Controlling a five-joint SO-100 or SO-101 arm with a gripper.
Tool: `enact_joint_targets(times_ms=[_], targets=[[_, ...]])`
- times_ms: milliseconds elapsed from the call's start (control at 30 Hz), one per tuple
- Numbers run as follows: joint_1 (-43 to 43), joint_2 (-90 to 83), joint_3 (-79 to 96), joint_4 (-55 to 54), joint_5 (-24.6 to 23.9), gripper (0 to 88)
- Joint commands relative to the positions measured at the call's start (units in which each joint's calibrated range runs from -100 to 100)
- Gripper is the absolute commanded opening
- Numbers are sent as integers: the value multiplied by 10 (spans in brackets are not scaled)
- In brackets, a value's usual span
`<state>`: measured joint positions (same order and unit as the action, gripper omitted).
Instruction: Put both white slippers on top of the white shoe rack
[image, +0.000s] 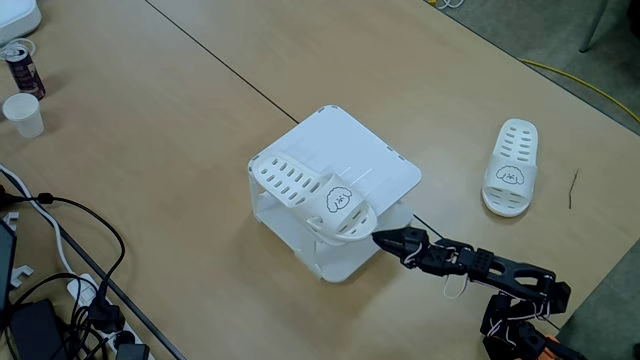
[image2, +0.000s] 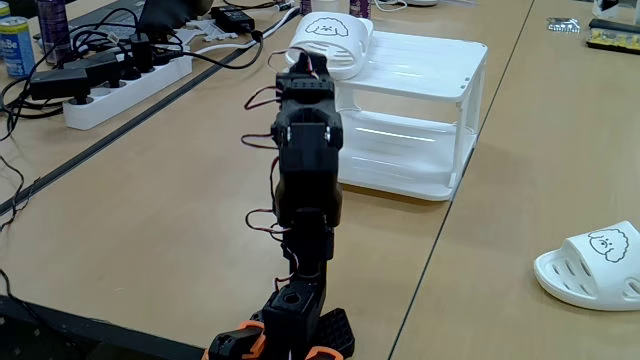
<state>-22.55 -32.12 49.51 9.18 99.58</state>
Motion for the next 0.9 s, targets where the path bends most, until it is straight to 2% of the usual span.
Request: enact_joint_targets(times_ms=[0, 600, 867], targets=[[-4, 17, -74, 1, 4, 7], [-5, 125, -187, 0, 4, 7], [0, 122, -182, 0, 4, 7]])
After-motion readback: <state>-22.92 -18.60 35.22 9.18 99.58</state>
